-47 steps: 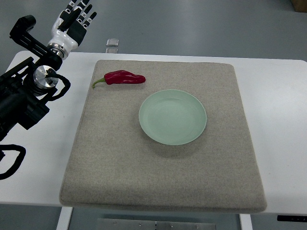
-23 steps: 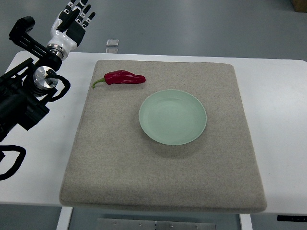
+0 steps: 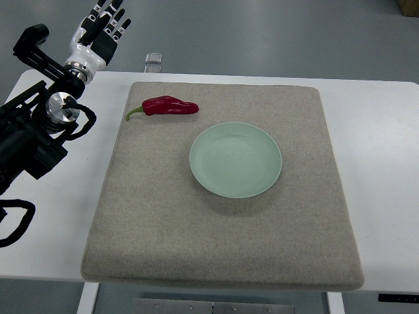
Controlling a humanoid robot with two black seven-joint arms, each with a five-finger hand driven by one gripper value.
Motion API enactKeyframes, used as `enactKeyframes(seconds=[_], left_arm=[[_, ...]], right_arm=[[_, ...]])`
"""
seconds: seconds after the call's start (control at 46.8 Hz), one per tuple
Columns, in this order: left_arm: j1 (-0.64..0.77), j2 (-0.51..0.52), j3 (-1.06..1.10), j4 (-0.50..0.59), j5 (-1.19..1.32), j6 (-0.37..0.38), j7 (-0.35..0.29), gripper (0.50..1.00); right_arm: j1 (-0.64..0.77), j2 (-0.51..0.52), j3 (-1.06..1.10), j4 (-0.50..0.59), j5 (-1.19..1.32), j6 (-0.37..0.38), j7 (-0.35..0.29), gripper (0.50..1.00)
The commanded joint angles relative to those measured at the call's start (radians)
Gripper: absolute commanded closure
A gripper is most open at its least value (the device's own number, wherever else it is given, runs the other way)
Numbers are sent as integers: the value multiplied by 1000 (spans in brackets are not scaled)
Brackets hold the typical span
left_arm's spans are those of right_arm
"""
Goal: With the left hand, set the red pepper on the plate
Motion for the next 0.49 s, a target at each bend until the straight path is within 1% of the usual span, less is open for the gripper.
enactKeyframes(seconds=[0.0,0.471], left_arm=[[0,0,2,0,2,0,0,510],[-11,-8,20,5,32,-9,8,514]], right_arm=[[0,0,0,0,0,0,0,572],[0,0,0,0,0,0,0,572]])
